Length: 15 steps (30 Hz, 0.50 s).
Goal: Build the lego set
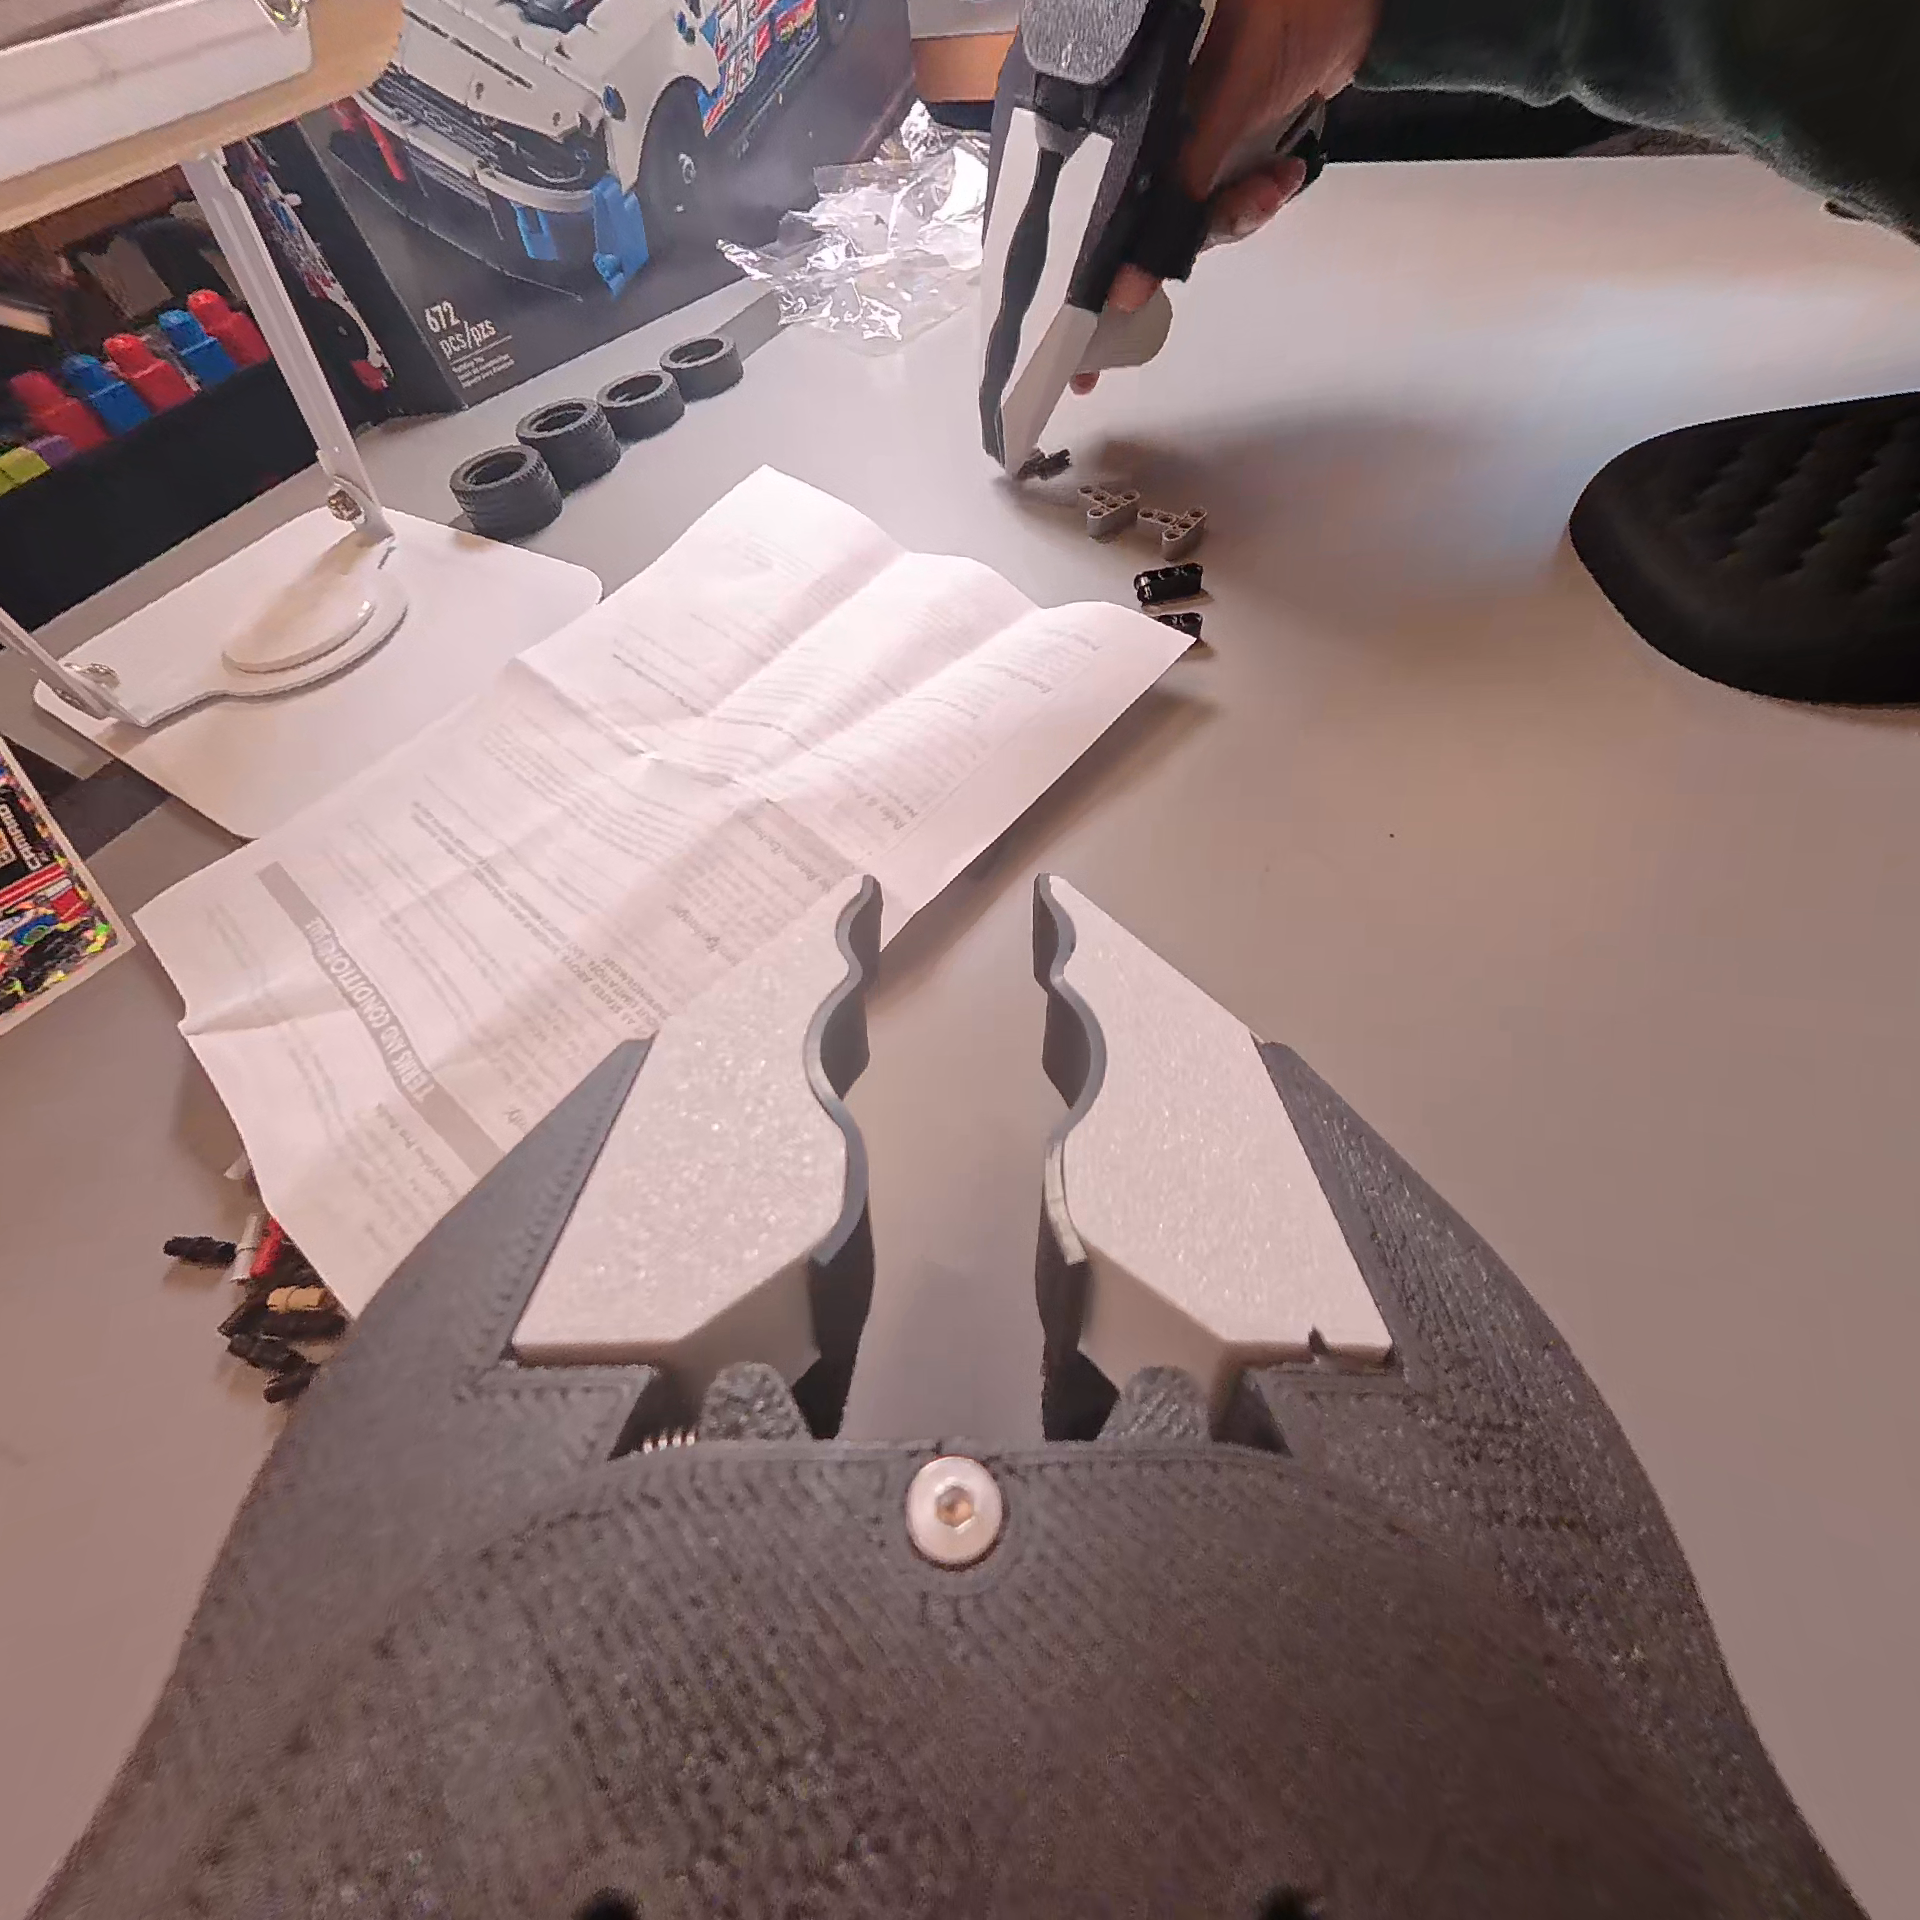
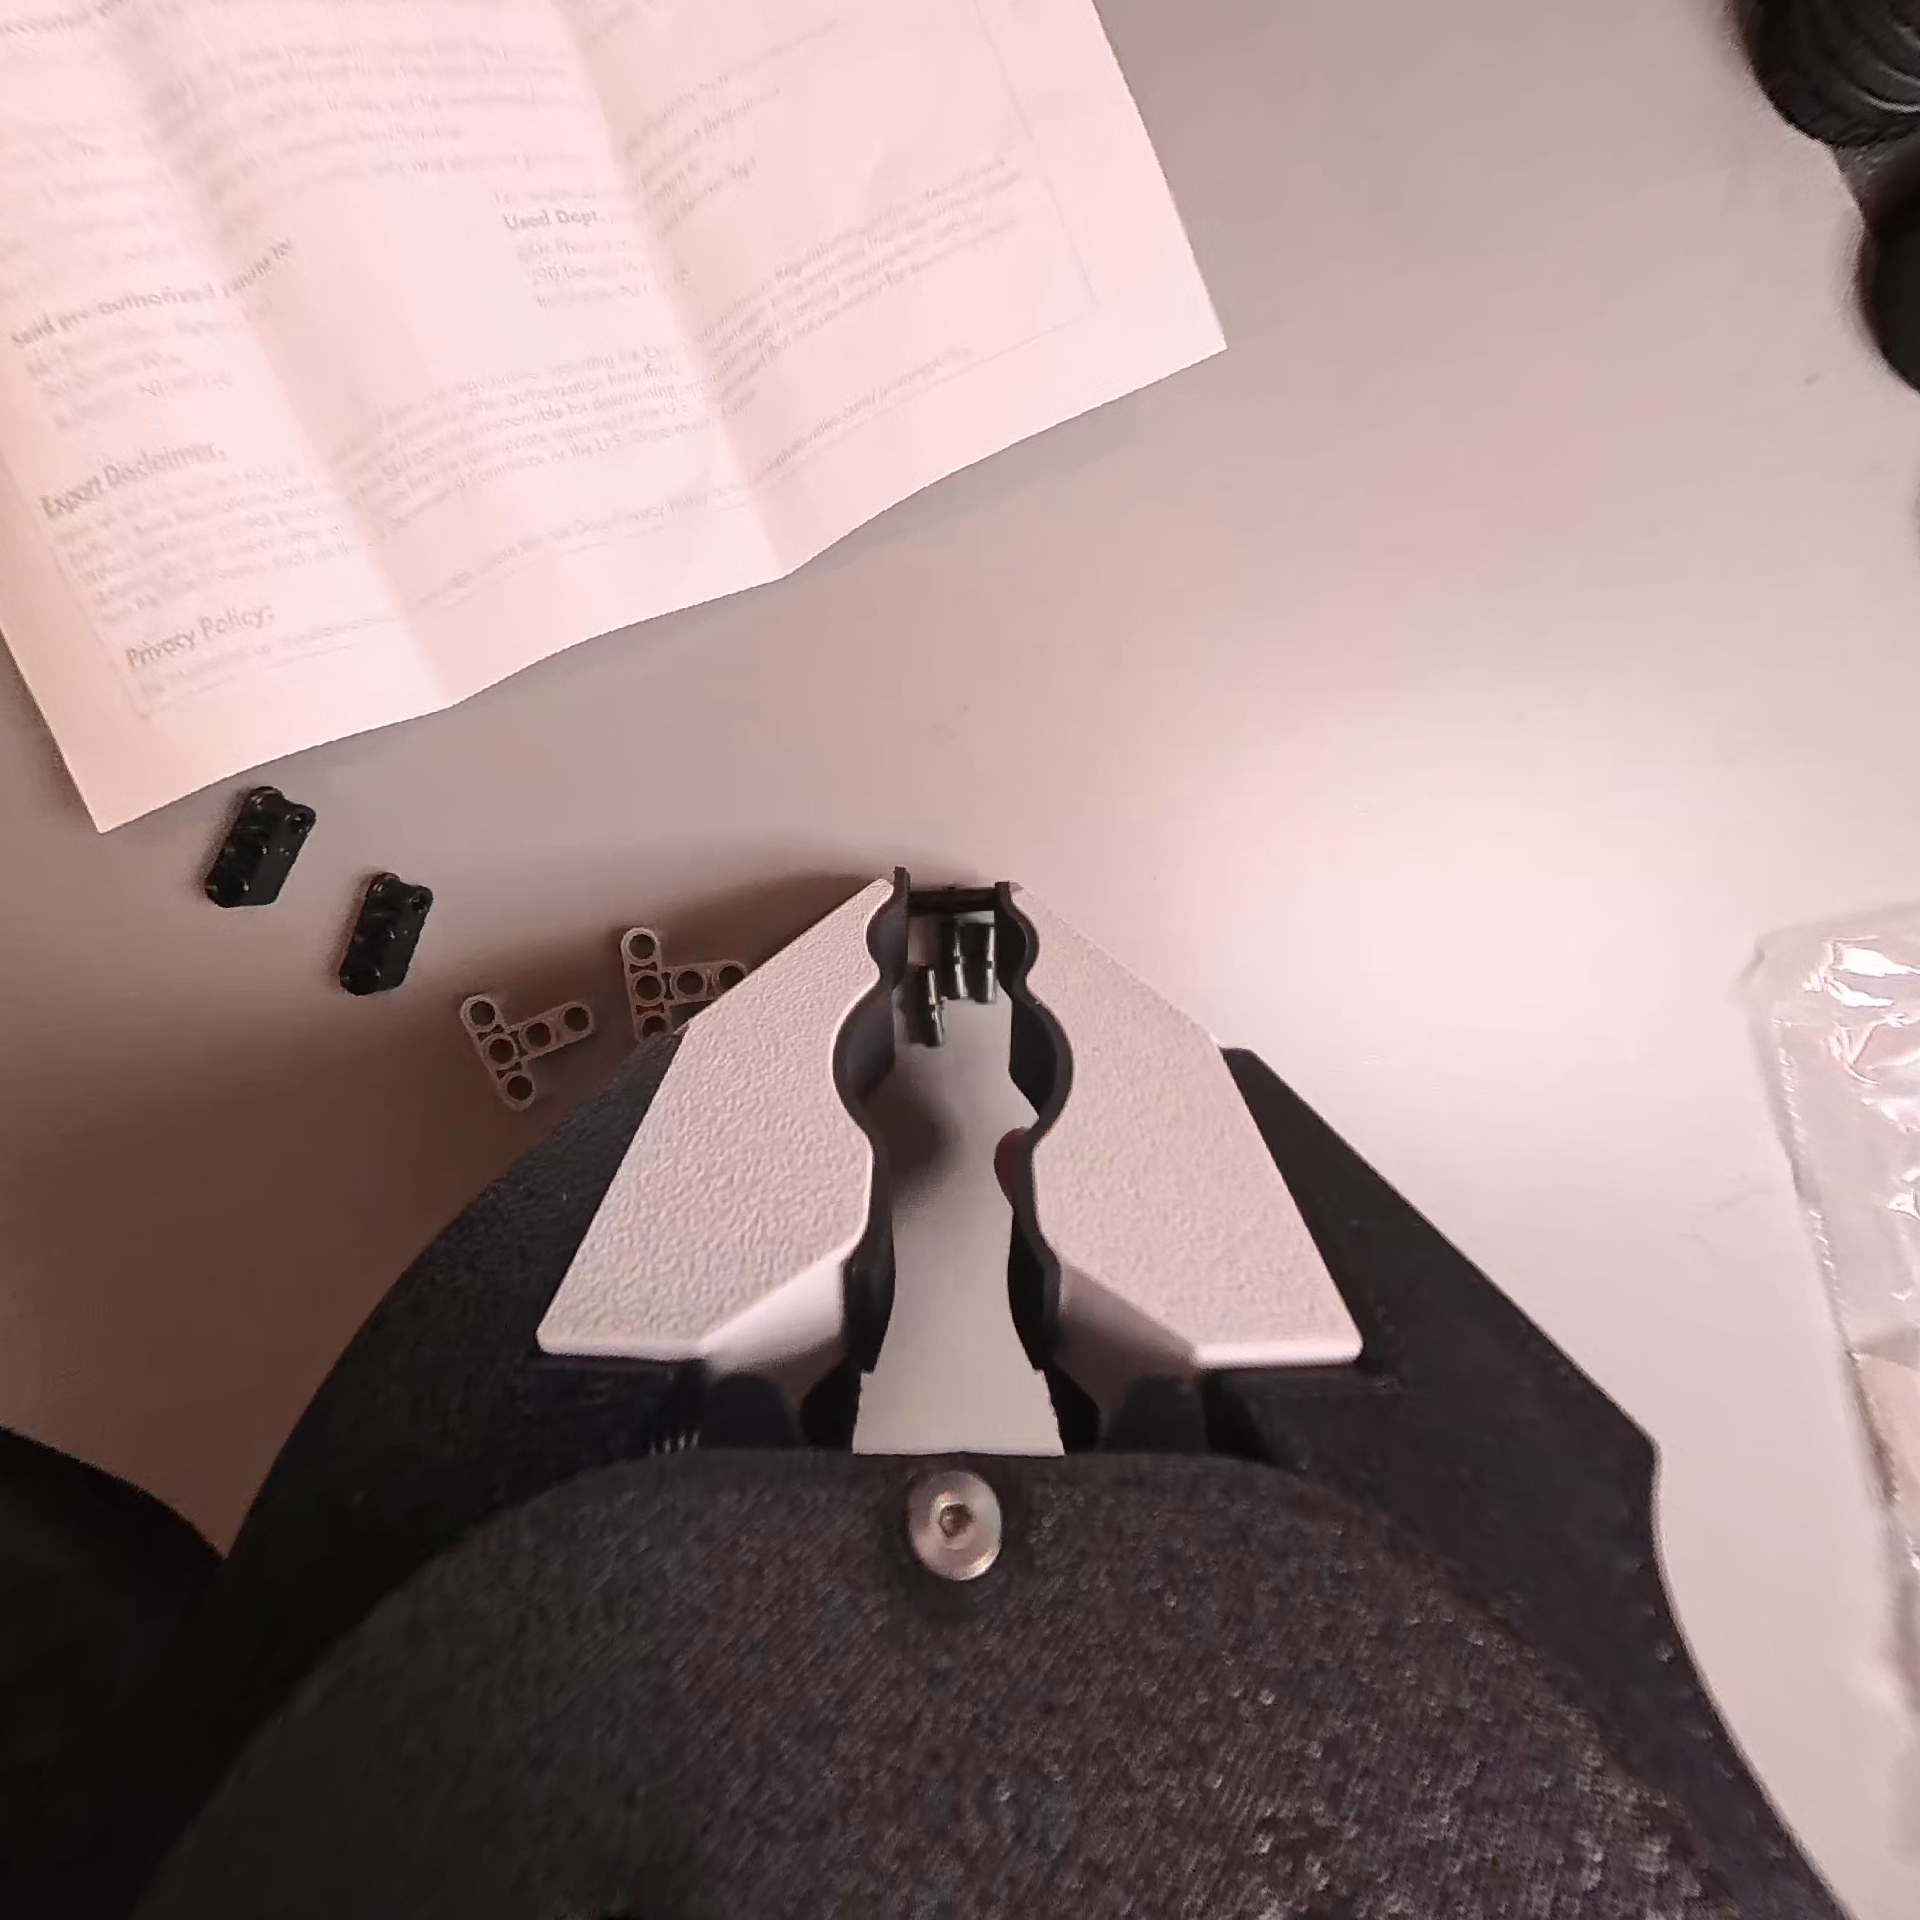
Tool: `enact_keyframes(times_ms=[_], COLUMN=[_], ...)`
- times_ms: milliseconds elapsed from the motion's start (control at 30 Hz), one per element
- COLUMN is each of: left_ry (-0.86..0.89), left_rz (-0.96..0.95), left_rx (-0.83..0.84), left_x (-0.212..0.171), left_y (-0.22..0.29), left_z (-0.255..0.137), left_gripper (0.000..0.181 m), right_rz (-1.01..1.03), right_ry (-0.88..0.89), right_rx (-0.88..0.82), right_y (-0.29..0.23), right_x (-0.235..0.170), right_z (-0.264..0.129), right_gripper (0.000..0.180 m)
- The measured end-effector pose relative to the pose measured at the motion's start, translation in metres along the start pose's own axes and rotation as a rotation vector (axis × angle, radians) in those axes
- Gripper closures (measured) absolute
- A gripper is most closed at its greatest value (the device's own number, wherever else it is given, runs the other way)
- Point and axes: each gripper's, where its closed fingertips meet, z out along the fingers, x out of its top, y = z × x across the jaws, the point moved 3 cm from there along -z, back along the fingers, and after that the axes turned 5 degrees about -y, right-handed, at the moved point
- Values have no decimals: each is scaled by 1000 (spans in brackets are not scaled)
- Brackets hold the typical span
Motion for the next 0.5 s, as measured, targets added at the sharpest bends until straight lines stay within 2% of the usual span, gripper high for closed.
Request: enact_keyframes(times_ms=[167, 300, 500], left_ry=[7, 11, 11], left_rz=[16, 25, 10], left_rx=[6, 3, 10], left_x=[2, 4, 3], left_y=[1, 3, 1], left_z=[-3, -3, -3], left_gripper=[153, 153, 153], right_rz=[58, 79, 80], right_ry=[32, 12, 48], right_rx=[-17, 1, -13], right_y=[12, 12, 11], right_x=[-14, -32, -29], right_z=[-22, -14, -9], right_gripper=[166, 165, 159])
